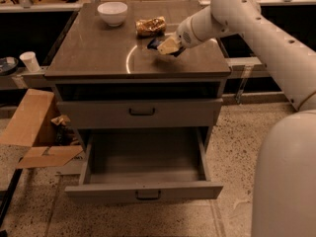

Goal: Place rxbar blueberry into middle drawer

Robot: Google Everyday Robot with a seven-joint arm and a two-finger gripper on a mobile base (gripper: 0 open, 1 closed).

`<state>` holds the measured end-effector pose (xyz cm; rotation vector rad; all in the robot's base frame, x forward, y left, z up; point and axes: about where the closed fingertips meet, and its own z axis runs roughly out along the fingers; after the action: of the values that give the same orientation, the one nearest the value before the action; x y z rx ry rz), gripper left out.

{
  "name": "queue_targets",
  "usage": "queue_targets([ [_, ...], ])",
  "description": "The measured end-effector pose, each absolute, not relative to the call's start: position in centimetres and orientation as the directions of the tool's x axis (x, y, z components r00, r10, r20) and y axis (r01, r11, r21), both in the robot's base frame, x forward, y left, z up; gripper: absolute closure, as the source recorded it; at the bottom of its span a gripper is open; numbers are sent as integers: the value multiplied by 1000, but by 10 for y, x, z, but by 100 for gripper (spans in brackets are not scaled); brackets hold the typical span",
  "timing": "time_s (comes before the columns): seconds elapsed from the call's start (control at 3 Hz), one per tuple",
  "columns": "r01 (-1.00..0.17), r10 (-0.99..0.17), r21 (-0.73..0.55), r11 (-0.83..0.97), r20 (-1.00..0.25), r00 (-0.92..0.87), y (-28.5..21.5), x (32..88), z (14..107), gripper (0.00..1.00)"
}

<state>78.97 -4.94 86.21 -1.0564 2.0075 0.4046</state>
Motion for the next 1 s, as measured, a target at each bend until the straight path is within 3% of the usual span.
queue_targets([
  [0.33,-793,-498,-121,597,-831,-248,-60,776,912,100],
  [1.0,-813,-497,-125,569,-840,-219,-54,769,914,100],
])
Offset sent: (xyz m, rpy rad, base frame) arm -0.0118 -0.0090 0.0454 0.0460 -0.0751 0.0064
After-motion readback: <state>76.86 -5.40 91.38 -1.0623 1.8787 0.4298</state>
